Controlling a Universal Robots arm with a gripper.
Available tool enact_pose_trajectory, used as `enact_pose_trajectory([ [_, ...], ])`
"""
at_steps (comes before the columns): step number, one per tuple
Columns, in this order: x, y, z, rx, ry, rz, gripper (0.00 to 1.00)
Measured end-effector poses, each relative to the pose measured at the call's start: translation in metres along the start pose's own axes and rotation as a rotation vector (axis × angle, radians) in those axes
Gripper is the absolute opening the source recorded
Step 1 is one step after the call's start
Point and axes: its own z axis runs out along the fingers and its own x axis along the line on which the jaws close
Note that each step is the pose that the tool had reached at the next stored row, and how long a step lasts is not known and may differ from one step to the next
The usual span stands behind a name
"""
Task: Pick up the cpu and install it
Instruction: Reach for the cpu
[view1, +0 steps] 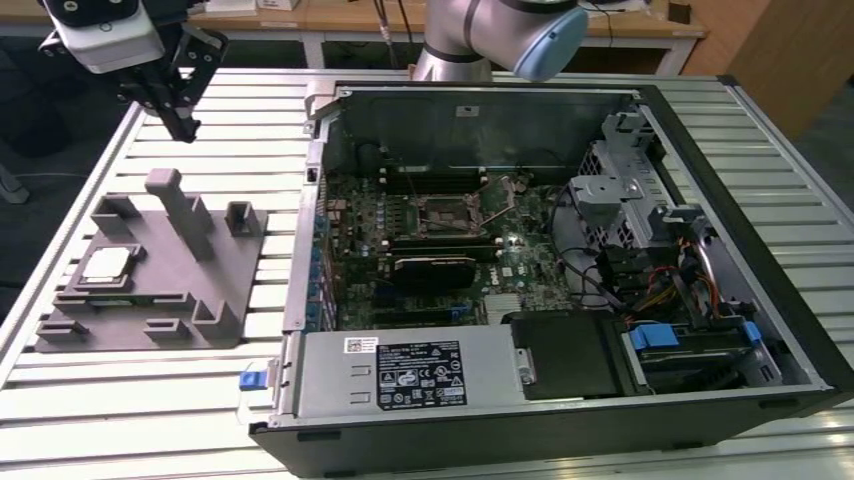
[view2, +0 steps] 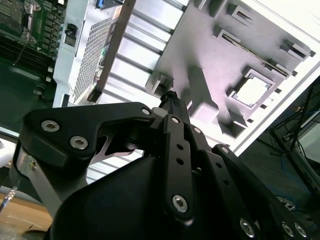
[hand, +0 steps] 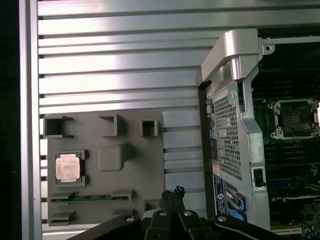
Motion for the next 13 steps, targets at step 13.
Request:
enact_pose_trajectory([
  [13, 0.0155, -0.0030, -0.0005, -0.0013, 0.0001, 0.000, 0.11],
])
